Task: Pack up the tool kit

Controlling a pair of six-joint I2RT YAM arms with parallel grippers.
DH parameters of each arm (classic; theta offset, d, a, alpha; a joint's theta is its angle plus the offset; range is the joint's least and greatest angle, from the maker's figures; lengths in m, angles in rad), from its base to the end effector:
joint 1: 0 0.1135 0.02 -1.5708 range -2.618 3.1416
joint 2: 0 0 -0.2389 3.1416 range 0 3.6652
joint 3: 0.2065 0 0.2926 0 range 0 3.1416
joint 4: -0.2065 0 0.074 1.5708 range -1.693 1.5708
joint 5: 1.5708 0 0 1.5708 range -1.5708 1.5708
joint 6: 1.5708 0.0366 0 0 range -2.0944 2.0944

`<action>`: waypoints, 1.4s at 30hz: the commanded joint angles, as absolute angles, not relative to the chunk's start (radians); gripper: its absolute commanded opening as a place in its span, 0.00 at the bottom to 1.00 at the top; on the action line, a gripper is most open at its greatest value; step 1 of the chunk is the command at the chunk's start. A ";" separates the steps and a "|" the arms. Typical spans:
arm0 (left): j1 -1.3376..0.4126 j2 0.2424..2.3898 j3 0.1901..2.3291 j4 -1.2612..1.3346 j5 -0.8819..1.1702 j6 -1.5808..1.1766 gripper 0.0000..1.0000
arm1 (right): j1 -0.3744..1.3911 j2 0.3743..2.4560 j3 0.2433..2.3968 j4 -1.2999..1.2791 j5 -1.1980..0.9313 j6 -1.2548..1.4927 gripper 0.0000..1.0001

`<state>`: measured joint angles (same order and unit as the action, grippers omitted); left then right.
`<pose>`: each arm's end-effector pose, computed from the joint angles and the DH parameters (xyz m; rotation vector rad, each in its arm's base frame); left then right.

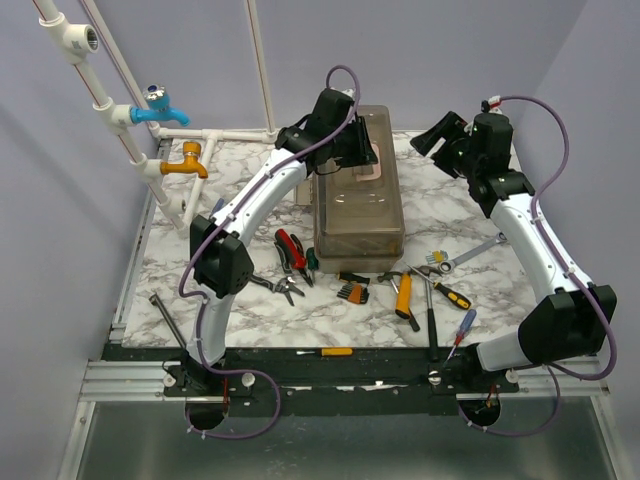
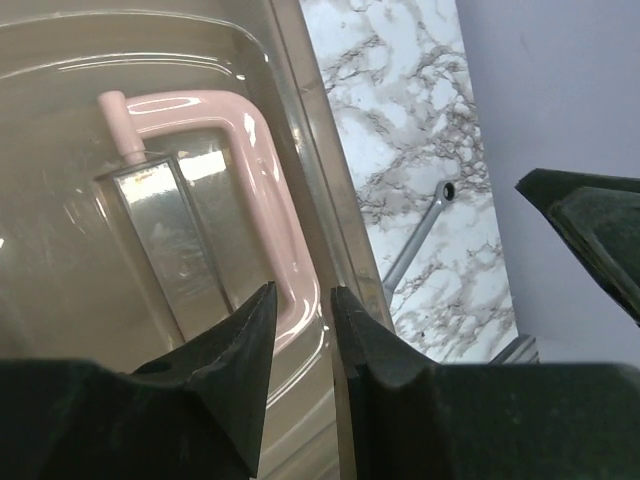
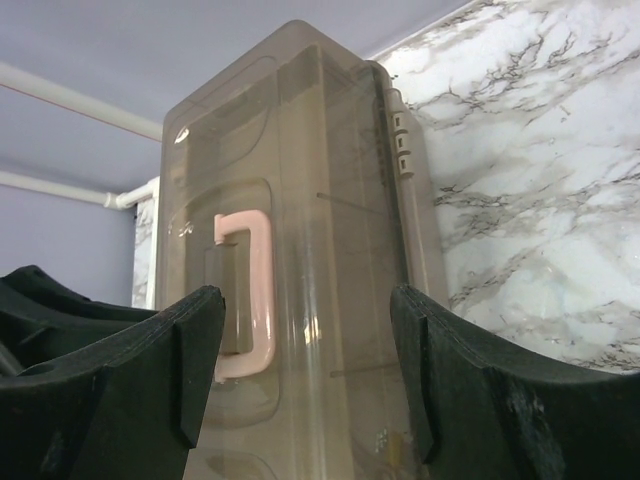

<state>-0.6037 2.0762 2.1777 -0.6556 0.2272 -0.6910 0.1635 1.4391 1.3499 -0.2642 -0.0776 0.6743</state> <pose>0.4133 -0.2950 0.3535 0.0452 2.2786 -0.9713 0.3773 0.0651 0.3463 0.4472 1.9242 0.6299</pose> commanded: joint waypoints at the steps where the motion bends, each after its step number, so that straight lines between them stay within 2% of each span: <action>1: -0.609 2.110 2.256 -0.718 0.167 -0.715 0.29 | 0.158 1.420 1.332 -0.218 -0.111 0.698 0.75; 6: -0.609 2.143 2.285 -0.750 0.115 -0.713 0.24 | 0.158 1.426 1.313 -0.205 -0.118 0.709 0.75; 7: -0.609 2.152 2.289 -0.753 0.115 -0.714 0.26 | 0.157 1.427 1.309 -0.201 -0.119 0.711 0.75; 9: -0.609 2.169 2.297 -0.751 0.132 -0.719 0.39 | 0.158 1.429 1.305 -0.198 -0.123 0.713 0.75; 14: -0.615 2.223 2.355 -0.782 0.163 -0.729 0.50 | 0.158 1.434 1.307 -0.199 -0.127 0.721 0.75; 17: -0.622 2.234 2.361 -0.784 0.150 -0.727 0.53 | 0.158 1.437 1.308 -0.200 -0.138 0.729 0.75; 25: -0.638 2.272 2.367 -0.790 0.160 -0.734 0.55 | 0.158 1.437 1.310 -0.198 -0.160 0.750 0.76; 29: -0.652 2.292 2.345 -0.740 0.272 -0.761 0.56 | 0.158 1.443 1.310 -0.193 -0.183 0.764 0.77; 32: -0.640 2.263 2.246 -0.626 0.380 -0.819 0.56 | 0.157 1.449 1.308 -0.192 -0.202 0.773 0.77; 38: -0.587 2.069 1.874 -0.212 0.488 -0.949 0.52 | 0.118 1.469 1.290 -0.157 -0.326 0.820 0.77; 42: -0.566 2.021 1.785 -0.060 0.533 -0.980 0.52 | 0.097 1.506 1.278 -0.106 -0.428 0.862 0.75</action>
